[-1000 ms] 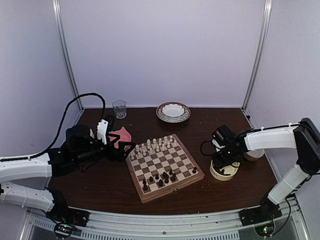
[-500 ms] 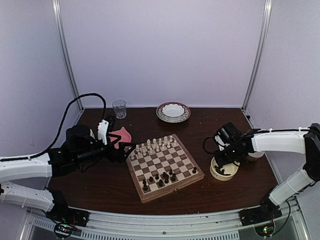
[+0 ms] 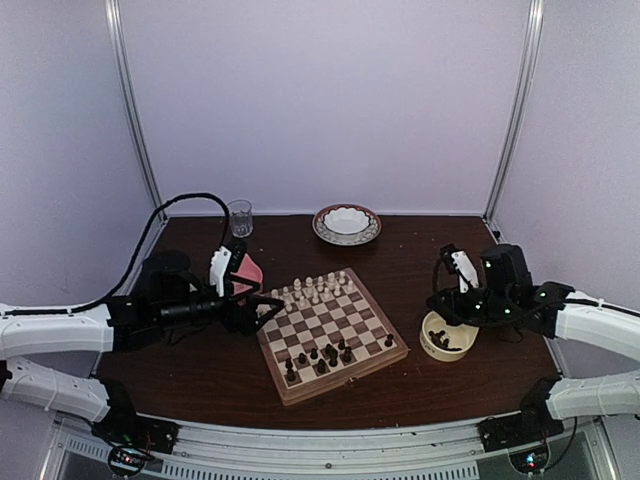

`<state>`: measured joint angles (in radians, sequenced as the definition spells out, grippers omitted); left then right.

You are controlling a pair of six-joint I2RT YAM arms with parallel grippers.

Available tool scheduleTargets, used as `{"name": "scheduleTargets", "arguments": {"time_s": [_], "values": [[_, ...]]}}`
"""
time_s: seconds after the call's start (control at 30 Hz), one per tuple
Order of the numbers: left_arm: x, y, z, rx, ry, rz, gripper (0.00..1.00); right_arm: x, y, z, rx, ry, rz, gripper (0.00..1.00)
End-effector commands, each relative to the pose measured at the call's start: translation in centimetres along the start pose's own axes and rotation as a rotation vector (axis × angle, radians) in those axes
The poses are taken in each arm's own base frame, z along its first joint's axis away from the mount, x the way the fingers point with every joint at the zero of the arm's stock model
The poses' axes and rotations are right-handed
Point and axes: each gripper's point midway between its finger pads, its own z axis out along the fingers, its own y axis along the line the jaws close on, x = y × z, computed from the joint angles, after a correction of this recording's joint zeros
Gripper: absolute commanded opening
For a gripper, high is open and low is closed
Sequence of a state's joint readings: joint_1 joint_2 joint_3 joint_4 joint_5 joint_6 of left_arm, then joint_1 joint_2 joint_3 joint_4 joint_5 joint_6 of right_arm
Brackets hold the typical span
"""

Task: Set up the chess pieces on the board
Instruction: Pick up the pawn from the storage box, then pass from the right arm to the left

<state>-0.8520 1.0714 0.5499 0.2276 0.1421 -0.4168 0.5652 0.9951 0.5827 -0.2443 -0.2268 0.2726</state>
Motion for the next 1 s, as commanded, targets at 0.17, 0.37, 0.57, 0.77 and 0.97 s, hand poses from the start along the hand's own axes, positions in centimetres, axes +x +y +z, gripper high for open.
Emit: {"name": "scheduleTargets", "arguments": {"time_s": [0.17,0.37,0.57,0.77,0.97], "values": [[-2.3,-4.6,0.6,0.247,-0.033,0.007,0.91,-5.2,8.9,-3.5,-0.422,-0.265,-0.131,0.09],[-2.1,-4.6,0.8,0.251,-0.025,0.010,0.91,-8.2,12.5,-3.4,-0.508,-0.305,-0.179,0.07],[-1.6,-5.2,1.4,0.296,-0.009,0.014,0.88,-10.6,17.0,-2.3,-0.609,-0.275,-0.231,0.06],[-1.2,-6.6,1.4,0.398,-0.028,0.044,0.80,-9.0,19.9,0.8,-0.657,-0.250,-0.263,0.07],[-0.2,-6.9,2.7,0.446,-0.010,0.030,0.68,-6.1,22.4,2.9,-0.716,-0.192,-0.281,0.07]]}}
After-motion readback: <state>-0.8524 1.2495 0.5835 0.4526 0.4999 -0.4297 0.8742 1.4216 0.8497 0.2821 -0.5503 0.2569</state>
